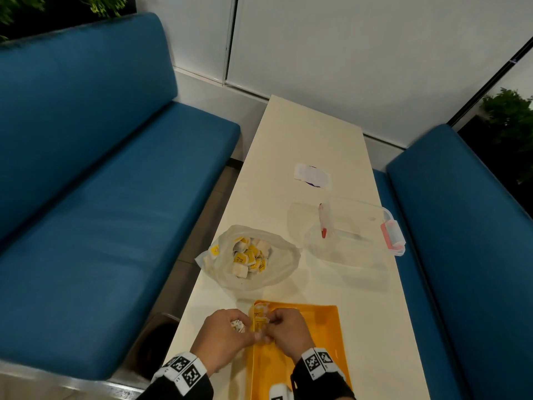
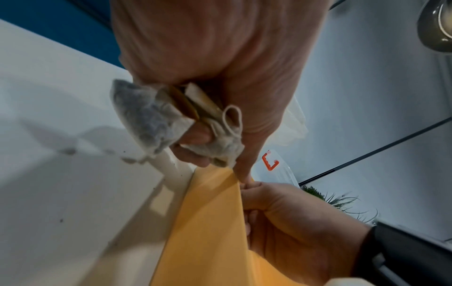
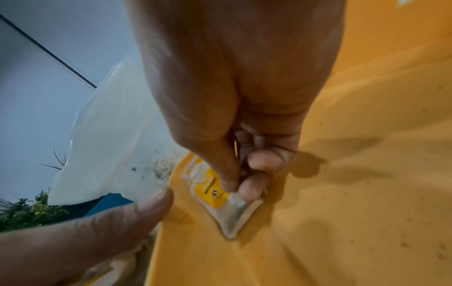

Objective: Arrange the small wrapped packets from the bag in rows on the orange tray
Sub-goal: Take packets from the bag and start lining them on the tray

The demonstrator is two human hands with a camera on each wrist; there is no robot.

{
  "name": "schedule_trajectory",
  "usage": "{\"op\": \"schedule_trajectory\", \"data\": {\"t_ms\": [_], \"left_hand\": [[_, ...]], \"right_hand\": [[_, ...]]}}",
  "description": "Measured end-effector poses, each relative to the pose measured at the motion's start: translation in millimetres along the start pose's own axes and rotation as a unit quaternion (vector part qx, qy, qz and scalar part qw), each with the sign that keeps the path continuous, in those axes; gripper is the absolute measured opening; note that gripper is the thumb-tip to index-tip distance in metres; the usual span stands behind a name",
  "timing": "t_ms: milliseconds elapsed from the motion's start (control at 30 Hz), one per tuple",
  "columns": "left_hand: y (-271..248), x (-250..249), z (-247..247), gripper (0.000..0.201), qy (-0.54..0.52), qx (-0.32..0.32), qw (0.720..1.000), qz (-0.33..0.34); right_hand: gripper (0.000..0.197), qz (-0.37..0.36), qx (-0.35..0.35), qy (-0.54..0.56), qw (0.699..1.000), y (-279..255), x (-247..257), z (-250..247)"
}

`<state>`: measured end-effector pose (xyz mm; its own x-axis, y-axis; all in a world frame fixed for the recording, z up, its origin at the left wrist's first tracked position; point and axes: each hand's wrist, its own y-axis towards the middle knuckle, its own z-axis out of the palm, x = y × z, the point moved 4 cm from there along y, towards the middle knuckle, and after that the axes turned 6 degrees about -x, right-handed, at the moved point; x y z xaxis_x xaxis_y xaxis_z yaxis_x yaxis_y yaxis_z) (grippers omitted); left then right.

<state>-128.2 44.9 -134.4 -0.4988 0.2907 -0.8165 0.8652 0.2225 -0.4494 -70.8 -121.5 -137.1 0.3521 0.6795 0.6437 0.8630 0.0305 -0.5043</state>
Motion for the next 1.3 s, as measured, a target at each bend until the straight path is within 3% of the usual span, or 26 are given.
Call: {"op": "schedule_trajectory", "data": {"t_ms": [433, 667, 833, 900, 1033, 1167, 1300], "left_hand": [[7, 3, 2, 0.03, -0.021, 0.01, 0.999, -0.042], [6, -1, 0, 0.027, -0.02, 0.023, 0.999, -0.038], [5, 0, -9, 0.013, -0.064, 0.044, 0.994, -0.071], [4, -1, -15, 0.019, -0.157, 0.053, 0.977, -0.131], [2, -4, -19, 0.033, -0.399, 0.094, 0.873, -0.265], [8, -2, -15, 0.027, -0.468, 0.117, 0.833, -0.27], [10, -5, -12, 0.024, -0.507, 0.11, 0.813, -0.266]], "right_hand": [[0.008, 0.071, -0.118, 0.011, 0.99, 4, 2, 7], [0.02, 0.029, -0.111, 0.007, 0.993, 3, 6, 11], [0.009, 0.033, -0.109, 0.021, 0.993, 0, 0, 0], [0.004, 0.008, -0.128, 0.009, 0.992, -4, 2, -11], [0.017, -0.125, -0.098, -0.019, 0.987, -31, 33, -25], [0.025, -0.216, -0.01, -0.018, 0.976, -57, 55, -17], [0.015, -0.207, 0.031, 0.015, 0.978, -67, 62, -11]]}}
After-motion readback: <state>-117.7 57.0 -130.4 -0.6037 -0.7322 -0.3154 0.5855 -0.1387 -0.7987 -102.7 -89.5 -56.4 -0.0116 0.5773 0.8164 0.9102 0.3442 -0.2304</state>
